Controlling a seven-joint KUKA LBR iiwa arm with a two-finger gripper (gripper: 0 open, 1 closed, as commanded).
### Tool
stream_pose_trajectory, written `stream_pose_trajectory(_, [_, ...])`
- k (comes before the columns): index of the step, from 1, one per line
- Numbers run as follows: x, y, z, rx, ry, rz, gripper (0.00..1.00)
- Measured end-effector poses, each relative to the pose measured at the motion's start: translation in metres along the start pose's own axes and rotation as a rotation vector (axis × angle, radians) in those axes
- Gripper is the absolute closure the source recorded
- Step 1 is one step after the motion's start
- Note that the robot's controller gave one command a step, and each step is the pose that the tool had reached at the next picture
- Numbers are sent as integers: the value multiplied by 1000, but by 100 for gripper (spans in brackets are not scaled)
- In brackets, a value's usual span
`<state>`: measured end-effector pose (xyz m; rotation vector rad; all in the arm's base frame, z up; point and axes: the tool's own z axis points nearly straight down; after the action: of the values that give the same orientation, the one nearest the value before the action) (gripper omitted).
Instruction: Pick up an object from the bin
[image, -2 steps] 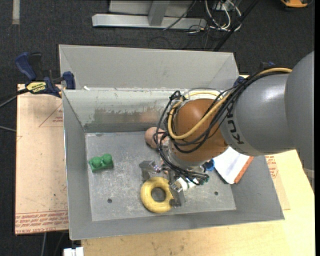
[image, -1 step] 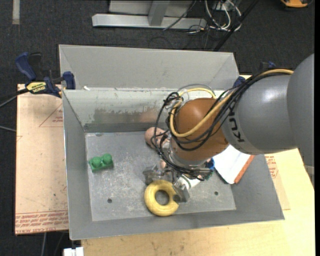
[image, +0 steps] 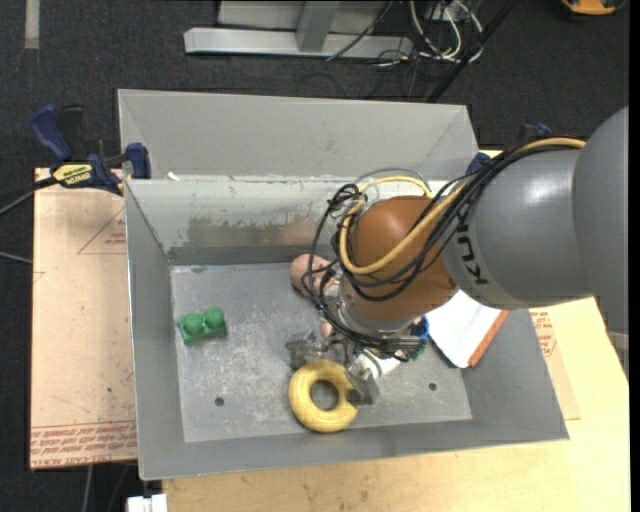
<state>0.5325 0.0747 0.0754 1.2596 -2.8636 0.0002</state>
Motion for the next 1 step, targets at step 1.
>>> stream_pose_trajectory(1, [0, 0, 0, 0, 0, 0, 100])
